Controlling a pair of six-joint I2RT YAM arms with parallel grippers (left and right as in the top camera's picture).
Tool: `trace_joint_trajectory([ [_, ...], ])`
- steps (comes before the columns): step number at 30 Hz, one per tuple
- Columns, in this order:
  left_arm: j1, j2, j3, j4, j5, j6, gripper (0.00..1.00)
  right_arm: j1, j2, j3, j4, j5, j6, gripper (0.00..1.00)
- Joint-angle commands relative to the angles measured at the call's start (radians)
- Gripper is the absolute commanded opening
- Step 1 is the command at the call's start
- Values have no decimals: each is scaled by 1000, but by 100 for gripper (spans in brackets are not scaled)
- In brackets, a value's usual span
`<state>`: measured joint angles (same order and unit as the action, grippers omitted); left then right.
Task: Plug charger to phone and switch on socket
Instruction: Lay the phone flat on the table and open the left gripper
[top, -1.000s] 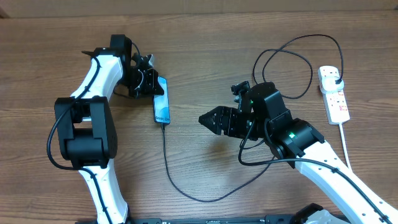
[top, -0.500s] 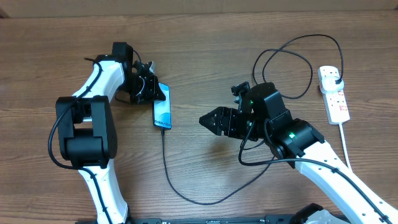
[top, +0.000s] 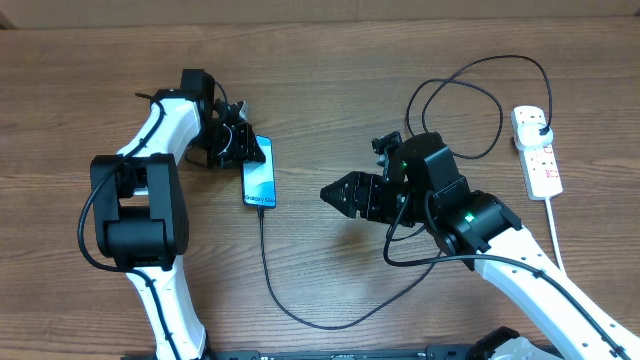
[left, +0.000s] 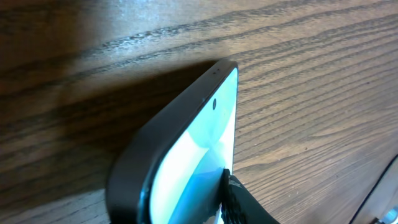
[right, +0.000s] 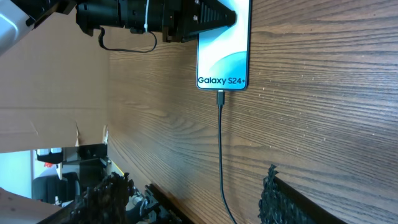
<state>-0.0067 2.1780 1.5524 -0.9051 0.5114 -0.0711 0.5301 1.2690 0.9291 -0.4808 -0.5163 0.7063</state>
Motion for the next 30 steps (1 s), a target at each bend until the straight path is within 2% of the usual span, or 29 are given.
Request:
trace_joint_trajectory([
  [1,-5,10,-8,-4,-57,12,30,-2,0,13,3,8,-7,70],
  [14,-5,10,-8,-14,-163,12,45,-2,0,13,-3,8,-7,70],
  [30,0,10,8,-34,-232,11,45,-2,0,13,-5,7,-25,70],
])
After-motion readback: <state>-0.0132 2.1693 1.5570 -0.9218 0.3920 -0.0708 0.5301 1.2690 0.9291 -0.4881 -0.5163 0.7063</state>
